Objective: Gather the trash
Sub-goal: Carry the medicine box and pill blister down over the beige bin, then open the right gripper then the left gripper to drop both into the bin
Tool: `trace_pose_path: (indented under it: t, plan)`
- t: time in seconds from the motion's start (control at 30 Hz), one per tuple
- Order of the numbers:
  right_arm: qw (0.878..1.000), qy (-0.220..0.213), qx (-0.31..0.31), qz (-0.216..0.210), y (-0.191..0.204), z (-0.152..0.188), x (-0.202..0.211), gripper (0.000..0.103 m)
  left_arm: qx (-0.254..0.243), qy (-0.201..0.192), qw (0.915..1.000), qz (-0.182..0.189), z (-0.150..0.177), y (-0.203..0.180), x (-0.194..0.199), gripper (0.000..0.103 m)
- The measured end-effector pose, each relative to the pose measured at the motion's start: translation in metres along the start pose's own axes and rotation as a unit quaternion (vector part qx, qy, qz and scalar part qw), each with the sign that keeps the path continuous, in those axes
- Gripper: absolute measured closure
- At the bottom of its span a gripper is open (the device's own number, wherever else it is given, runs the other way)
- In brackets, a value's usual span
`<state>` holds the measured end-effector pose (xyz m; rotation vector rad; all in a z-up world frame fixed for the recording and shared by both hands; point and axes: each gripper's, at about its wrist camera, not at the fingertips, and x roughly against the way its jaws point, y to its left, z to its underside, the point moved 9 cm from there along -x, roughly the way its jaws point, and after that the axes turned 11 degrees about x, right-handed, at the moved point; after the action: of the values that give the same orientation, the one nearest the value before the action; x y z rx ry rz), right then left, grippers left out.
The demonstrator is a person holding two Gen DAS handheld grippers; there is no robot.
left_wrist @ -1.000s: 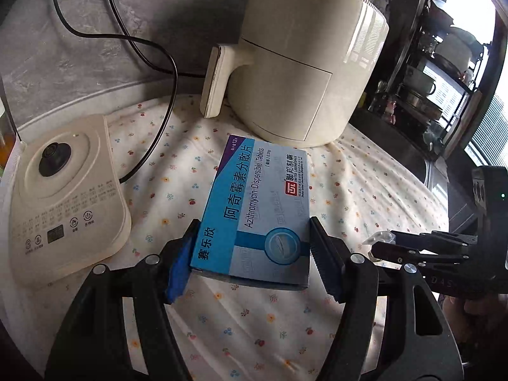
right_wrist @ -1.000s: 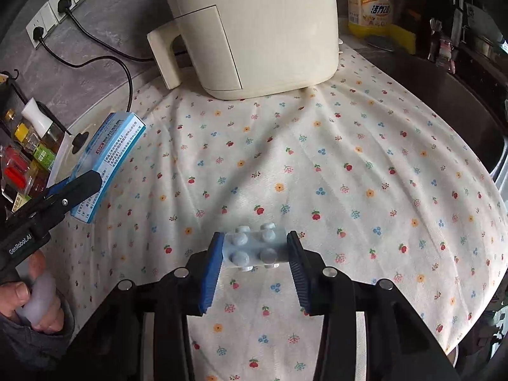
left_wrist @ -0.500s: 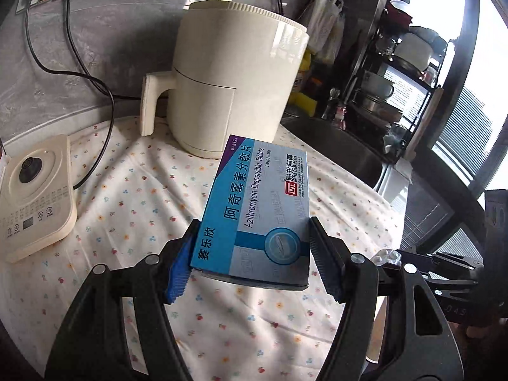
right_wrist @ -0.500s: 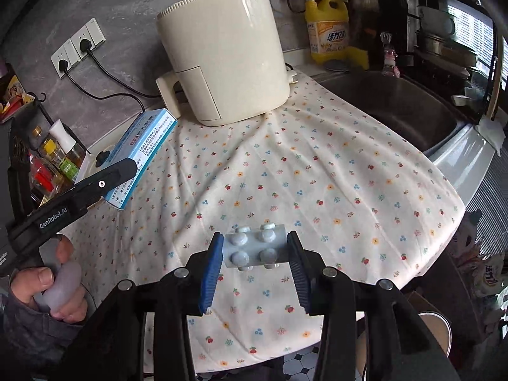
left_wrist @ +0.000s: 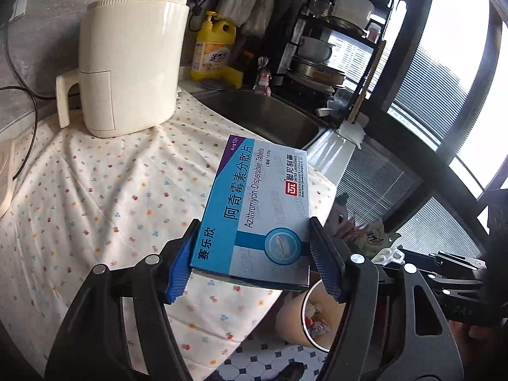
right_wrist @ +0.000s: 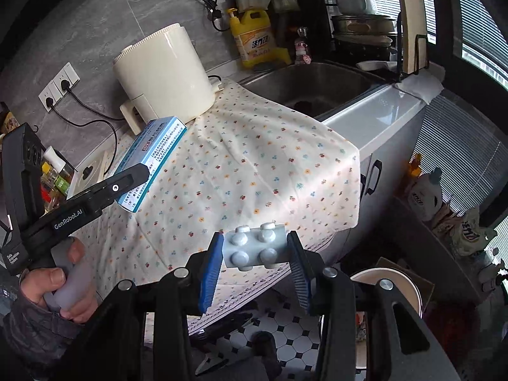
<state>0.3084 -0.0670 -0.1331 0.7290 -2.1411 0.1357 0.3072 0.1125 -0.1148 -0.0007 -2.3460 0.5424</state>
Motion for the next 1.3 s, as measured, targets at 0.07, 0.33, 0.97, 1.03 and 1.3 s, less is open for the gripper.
trace_pose_path:
  t: [0.07,0.33,0.97,1.03,1.3]
  plan:
    - [1.0,0.003,-0.009,0.004,-0.015,0.01,0.007,0.062,-0.006,0.007,0.9999,0.004,0.009,-0.016,-0.006,0.036]
    - [0.999,0.028,-0.036,0.015,-0.07,0.056,0.02,0.062,-0.02,0.045,0.9987,0.015,0.051,-0.074,-0.032,0.036]
    - [0.99,0.136,-0.016,0.033,-0.189,0.169,-0.04,0.06,0.035,0.129,0.991,0.002,0.195,-0.133,-0.12,0.036]
    - [0.989,0.147,-0.019,0.024,-0.197,0.18,-0.052,0.038,0.041,0.143,0.9889,-0.003,0.213,-0.132,-0.133,0.036]
    - [0.983,0.172,-0.019,0.055,-0.235,0.214,-0.045,0.033,0.047,0.198,0.9791,-0.008,0.27,-0.142,-0.173,0.036]
